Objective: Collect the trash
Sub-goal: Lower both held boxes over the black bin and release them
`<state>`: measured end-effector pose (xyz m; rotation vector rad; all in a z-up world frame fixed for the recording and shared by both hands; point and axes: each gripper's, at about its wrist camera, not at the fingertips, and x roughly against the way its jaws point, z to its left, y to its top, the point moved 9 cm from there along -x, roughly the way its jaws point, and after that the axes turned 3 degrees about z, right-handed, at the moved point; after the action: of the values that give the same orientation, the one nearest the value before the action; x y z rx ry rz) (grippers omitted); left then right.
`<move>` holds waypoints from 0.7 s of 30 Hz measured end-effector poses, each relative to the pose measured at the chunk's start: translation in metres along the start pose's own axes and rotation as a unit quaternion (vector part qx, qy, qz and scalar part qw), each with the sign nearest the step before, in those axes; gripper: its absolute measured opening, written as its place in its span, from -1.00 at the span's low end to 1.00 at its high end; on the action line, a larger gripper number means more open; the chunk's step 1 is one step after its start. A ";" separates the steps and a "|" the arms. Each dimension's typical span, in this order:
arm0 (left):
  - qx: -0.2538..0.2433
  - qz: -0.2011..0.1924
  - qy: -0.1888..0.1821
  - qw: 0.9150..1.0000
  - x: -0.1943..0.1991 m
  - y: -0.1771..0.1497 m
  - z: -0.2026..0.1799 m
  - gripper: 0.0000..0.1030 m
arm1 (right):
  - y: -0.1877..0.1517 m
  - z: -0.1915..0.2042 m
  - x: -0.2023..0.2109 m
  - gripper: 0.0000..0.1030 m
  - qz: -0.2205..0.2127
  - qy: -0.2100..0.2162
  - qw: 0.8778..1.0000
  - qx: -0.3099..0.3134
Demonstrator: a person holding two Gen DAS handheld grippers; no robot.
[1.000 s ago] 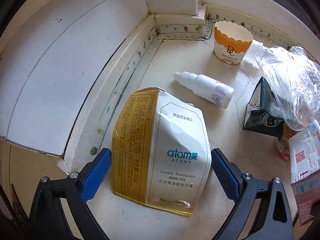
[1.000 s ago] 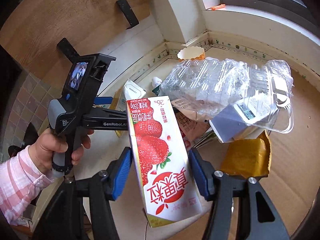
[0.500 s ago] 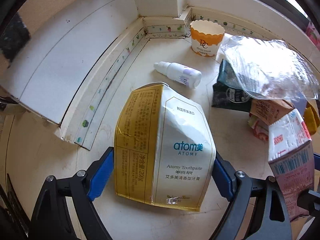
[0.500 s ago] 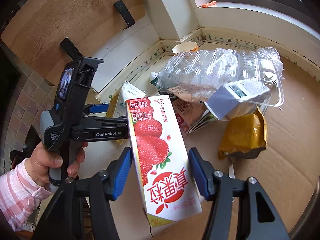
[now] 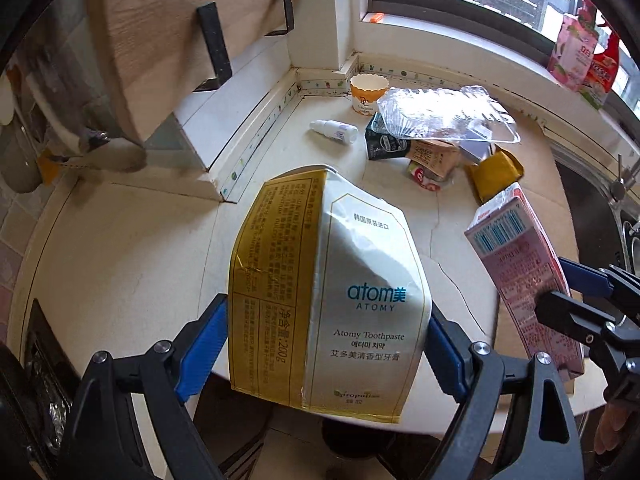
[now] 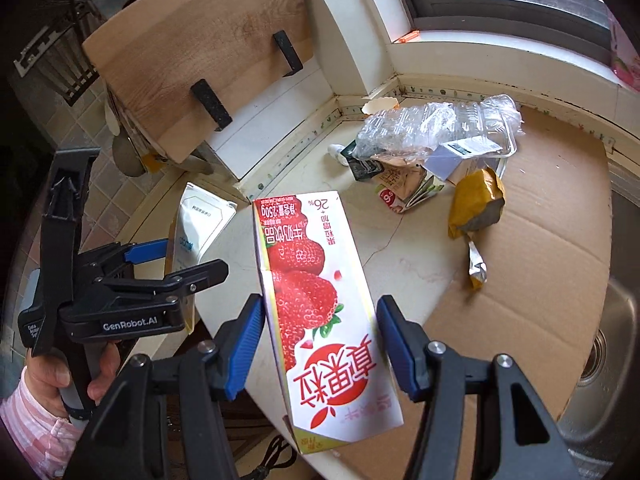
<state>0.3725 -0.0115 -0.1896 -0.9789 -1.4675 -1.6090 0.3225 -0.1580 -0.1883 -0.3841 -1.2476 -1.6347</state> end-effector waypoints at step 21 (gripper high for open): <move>-0.043 0.027 -0.066 0.997 0.071 -0.253 0.016 0.71 | -0.245 0.107 0.035 0.13 0.043 -0.025 0.993 -0.105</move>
<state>0.1156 0.0218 -0.2347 -1.1829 -1.4557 -1.6054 0.0682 -0.0923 -0.2499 -0.6048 -1.0819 -1.6961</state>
